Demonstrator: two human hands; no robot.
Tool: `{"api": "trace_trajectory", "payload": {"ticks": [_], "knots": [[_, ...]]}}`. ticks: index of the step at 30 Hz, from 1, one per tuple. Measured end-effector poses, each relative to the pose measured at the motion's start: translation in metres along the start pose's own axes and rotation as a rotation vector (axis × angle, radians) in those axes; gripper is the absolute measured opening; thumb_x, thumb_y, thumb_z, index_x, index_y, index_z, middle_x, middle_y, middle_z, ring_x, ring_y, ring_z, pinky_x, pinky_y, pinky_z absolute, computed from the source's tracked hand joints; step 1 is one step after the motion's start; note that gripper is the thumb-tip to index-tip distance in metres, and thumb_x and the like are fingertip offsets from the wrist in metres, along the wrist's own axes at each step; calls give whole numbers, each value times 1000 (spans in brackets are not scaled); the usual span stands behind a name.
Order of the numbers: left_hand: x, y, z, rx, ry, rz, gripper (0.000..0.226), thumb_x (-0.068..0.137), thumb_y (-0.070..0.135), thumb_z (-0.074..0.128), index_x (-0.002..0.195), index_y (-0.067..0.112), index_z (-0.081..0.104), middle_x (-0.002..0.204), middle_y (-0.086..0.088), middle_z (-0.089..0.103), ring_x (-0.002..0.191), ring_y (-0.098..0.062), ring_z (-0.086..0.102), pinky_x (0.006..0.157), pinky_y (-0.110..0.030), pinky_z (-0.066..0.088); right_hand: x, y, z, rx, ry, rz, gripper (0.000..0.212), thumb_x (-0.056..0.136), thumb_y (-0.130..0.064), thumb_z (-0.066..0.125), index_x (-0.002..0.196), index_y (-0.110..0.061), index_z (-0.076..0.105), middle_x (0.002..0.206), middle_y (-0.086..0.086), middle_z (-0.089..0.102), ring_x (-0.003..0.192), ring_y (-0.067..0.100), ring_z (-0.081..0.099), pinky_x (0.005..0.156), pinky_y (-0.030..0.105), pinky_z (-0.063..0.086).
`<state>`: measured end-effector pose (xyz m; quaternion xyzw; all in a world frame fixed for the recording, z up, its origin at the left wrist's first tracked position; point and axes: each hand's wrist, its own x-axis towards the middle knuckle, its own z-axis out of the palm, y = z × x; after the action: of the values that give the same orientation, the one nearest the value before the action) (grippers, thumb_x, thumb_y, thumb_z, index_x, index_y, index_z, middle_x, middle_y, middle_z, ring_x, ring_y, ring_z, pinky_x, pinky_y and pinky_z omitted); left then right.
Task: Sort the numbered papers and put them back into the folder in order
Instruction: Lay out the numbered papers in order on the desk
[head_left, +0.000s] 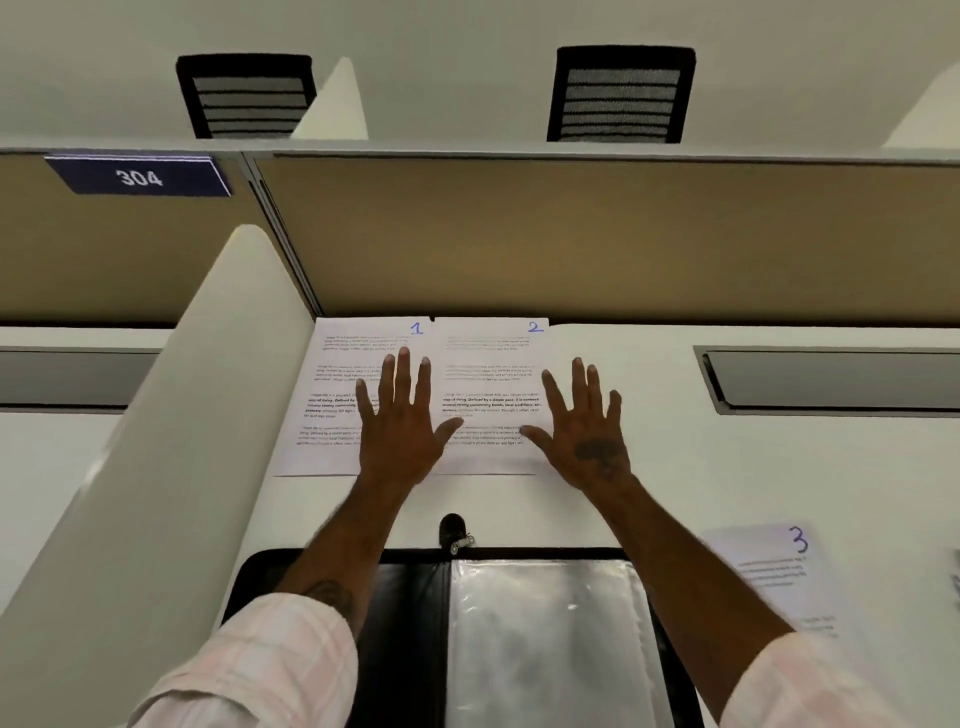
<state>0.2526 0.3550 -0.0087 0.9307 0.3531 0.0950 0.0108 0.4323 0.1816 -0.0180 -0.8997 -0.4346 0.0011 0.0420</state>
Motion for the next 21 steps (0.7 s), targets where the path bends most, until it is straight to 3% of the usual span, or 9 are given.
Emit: {"api": "trace_trajectory", "payload": {"ticks": [4,10,21], "knots": [[-37,11,-32,46,47,34,88,91,72,17,156,14,16,164,-14,8,151,-31,6,117,-59,0,-41,-4,-37,-59,39,-26,81,89,-72,18,152,-21,29,158,21,19,145,39,21,108,63,25],[-90,51,-61,23,55,83,86,91,71,21,156,15,19,163,-14,12,151,-31,10,116,-63,9,-115,16,-64,-68,92,3,78,91,-71,25,151,-22,31,158,21,19,145,38,21,109,63,25],[-181,186,-55,-7,21,184,85,93,72,18,156,15,21,163,-15,13,150,-32,12,116,-61,12,-241,132,-74,-35,32,141,79,91,-71,21,153,-22,27,159,20,16,146,39,18,110,64,22]]}}
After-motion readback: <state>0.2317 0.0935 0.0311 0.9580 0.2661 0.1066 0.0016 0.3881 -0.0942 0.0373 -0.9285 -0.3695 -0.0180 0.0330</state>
